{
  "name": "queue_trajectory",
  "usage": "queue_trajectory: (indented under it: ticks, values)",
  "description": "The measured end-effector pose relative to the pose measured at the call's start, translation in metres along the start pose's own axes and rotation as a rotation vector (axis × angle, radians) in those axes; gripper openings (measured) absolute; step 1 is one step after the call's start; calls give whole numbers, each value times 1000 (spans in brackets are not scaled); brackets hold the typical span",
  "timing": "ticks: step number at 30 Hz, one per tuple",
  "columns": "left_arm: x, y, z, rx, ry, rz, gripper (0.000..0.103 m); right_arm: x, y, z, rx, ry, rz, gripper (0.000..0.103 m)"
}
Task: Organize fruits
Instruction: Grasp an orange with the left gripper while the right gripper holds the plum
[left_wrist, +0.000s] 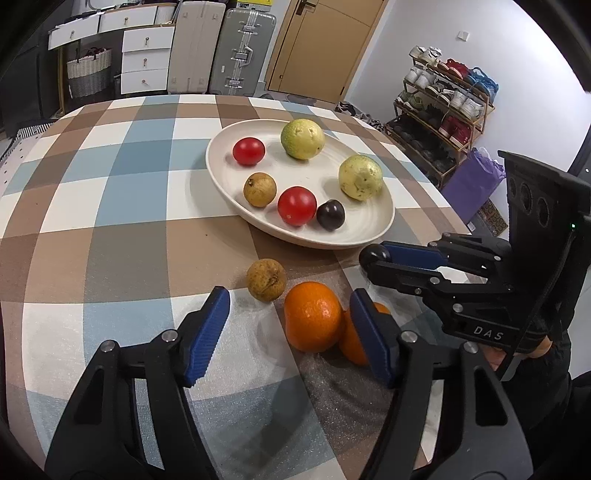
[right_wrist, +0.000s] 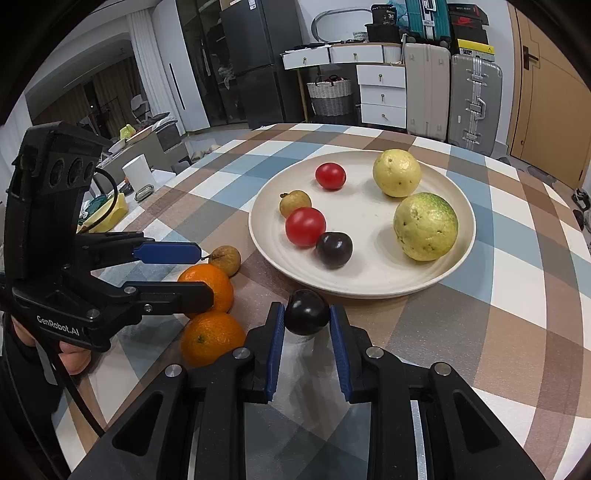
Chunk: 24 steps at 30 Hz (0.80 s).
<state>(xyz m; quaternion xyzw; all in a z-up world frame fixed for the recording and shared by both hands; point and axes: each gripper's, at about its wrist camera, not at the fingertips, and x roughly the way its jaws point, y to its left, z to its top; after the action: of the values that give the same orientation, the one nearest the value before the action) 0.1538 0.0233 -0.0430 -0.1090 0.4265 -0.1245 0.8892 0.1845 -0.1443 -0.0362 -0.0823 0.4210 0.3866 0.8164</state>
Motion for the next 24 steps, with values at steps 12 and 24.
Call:
queue_trajectory:
  ticks: [12,24]
  values:
    - [1,9,-1,-38,55,-75,48,1,-1,0,0,6,-3,26]
    - [-2,1,-2,-14,44,-102,30,3,-1,-1,-12,14,-8,26]
